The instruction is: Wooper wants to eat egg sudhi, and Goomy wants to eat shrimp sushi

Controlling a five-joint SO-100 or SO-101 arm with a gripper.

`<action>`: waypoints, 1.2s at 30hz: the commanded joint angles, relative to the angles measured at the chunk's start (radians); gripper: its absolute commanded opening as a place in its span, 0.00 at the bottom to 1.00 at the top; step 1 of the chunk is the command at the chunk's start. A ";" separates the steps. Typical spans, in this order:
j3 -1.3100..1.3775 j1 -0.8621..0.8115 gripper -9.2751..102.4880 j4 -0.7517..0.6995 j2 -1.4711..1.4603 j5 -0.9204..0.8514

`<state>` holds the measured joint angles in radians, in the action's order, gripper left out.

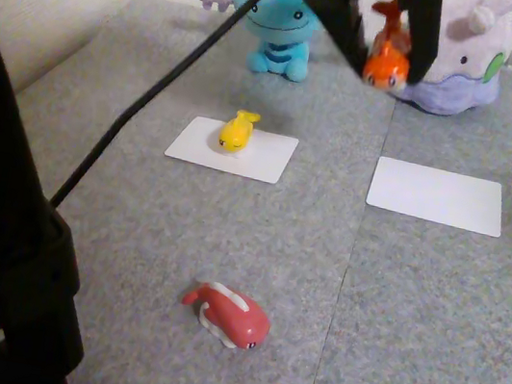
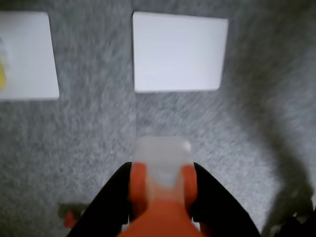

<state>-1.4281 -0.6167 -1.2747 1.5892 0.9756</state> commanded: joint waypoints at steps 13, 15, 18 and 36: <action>0.588 -0.005 0.12 -0.084 -0.445 0.026; 0.658 -0.005 0.12 -0.098 -0.495 0.018; 0.741 -0.011 0.12 -0.107 -0.571 0.008; 0.868 -0.054 0.12 -0.049 -0.838 -0.049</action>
<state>-0.6427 -0.6519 -1.3760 0.7394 0.9327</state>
